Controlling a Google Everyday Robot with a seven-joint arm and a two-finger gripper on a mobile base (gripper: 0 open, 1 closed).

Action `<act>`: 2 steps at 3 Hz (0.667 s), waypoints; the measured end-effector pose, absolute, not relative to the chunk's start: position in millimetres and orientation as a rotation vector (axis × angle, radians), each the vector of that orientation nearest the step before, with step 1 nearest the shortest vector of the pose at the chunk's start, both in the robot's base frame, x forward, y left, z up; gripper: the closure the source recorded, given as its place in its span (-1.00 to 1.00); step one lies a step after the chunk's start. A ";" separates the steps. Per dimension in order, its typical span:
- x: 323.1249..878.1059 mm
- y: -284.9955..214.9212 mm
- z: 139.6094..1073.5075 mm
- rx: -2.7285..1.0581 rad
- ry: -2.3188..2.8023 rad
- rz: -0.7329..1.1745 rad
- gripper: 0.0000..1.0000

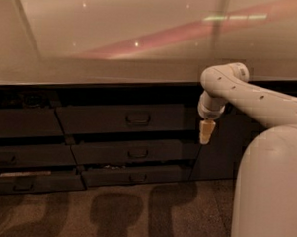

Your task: Open top drawer

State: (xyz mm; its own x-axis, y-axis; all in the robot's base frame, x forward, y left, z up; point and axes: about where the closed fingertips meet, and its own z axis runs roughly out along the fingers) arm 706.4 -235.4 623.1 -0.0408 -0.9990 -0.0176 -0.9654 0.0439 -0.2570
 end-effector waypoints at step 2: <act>707.4 -223.0 624.2 -2.065 2.121 -0.286 -1.00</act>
Offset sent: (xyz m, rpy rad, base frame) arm 0.0005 0.0122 -0.0016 -0.0310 0.0059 0.0123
